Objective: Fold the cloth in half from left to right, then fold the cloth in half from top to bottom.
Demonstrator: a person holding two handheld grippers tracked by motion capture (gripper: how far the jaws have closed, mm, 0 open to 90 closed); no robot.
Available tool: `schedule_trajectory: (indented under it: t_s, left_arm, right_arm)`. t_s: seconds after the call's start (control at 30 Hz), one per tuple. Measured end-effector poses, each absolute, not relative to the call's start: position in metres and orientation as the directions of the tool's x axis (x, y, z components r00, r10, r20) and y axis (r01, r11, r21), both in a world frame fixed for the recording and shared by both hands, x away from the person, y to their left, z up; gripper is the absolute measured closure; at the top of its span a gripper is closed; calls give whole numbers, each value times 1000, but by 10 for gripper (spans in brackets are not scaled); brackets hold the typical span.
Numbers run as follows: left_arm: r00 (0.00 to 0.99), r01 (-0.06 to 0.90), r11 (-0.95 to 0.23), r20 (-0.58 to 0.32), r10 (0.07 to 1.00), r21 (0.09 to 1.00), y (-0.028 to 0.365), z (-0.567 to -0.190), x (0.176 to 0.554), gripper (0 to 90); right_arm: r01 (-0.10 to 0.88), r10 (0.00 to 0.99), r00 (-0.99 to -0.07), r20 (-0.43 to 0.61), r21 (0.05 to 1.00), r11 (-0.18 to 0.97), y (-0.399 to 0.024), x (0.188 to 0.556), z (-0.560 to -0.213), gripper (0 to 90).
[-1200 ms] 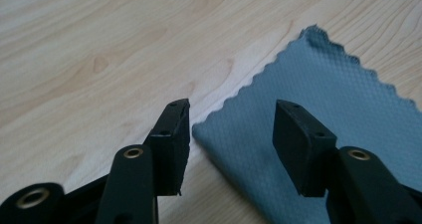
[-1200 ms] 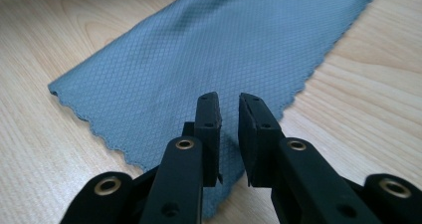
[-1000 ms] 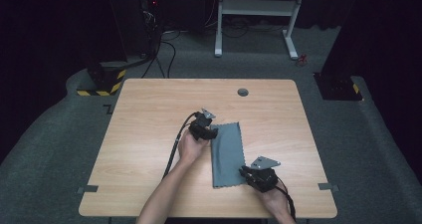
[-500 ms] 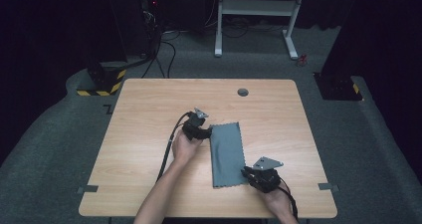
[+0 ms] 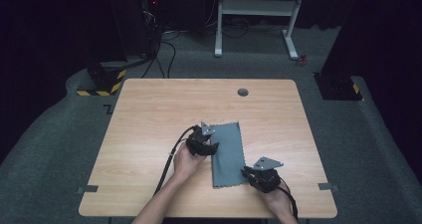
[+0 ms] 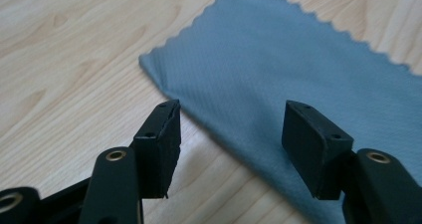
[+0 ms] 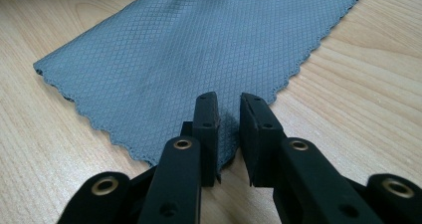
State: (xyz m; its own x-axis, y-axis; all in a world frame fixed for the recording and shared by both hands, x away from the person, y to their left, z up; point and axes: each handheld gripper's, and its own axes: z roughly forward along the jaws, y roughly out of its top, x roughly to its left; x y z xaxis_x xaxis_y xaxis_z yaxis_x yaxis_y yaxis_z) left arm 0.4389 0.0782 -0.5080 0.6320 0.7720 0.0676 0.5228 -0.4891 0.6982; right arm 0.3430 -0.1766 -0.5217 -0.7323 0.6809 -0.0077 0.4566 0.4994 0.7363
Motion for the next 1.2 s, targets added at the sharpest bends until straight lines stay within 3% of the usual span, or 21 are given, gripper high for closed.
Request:
schedule_trajectory:
  t_s: [0.3, 0.57, 1.03, 1.2]
  left_arm:
    - [618, 537, -494, 79, 782, 684, 85, -512, 437, 408]
    - [689, 481, -506, 48, 723, 715, 74, -508, 396, 395]
    - [698, 478, -477, 11, 716, 738, 82, -515, 363, 383]
    - [710, 450, -520, 62, 701, 726, 75, -520, 349, 381]
  right_arm:
    - [456, 678, -735, -7, 734, 503, -177, 343, -521, 780]
    - [461, 679, -734, -4, 732, 502, -177, 344, -521, 778]
    - [468, 678, -735, 6, 728, 501, -177, 344, -520, 739]
    - [465, 690, -724, 3, 741, 485, -180, 342, -521, 713]
